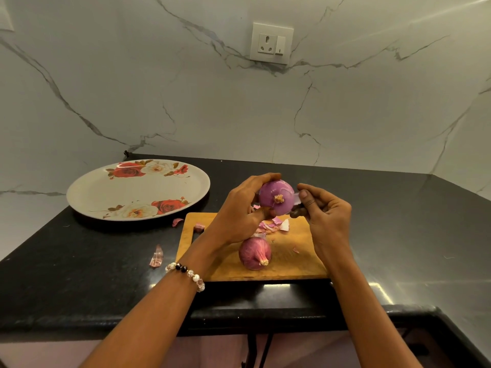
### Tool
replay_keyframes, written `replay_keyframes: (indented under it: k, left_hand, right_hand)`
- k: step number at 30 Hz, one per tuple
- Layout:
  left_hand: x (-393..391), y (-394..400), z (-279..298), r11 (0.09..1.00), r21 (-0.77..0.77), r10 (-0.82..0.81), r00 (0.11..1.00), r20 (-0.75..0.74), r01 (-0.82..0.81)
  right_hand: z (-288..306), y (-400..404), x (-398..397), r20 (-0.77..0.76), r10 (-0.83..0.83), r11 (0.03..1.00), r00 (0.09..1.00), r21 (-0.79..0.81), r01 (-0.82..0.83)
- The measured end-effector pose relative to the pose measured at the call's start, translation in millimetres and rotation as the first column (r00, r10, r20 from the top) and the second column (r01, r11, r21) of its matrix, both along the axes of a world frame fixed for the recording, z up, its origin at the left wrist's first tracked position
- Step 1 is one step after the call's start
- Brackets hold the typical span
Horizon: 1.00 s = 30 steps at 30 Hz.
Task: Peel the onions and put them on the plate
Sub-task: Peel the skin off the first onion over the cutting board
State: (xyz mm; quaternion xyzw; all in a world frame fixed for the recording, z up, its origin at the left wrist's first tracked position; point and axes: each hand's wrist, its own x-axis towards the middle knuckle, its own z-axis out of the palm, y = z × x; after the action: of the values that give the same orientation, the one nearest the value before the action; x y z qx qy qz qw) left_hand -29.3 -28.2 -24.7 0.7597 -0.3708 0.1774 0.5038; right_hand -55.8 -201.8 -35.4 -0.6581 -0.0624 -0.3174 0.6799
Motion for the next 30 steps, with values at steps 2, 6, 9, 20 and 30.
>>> replay_keyframes:
  k: [2, 6, 9, 20, 30]
  left_hand:
    - [0, -1, 0, 1.0, -0.021, -0.015, 1.0, -0.011, 0.015]
    - [1, -4, 0, 1.0, -0.018, -0.018, 1.0, -0.014, 0.018]
    - [1, -4, 0, 1.0, -0.021, -0.018, 1.0, -0.022, 0.017]
    - [3, -4, -2, 0.994, -0.092, 0.056, 0.997, -0.047, -0.06]
    - [10, 9, -1, 0.953, -0.159, 0.252, 0.966, -0.059, -0.258]
  right_hand:
    - [0, 0, 0, -0.031, 0.001, 0.998, 1.0, 0.066, 0.001]
    - [-2, -1, 1, -0.105, -0.012, 0.981, 0.994, 0.191, 0.032]
    - [-1, -2, 1, -0.116, 0.028, 0.954, 0.993, 0.3, 0.008]
    - [7, 5, -8, 0.041, 0.139, 0.924, 0.989, 0.354, -0.145]
    - [-5, -3, -3, -0.032, 0.053, 0.997, 0.998, 0.059, -0.051]
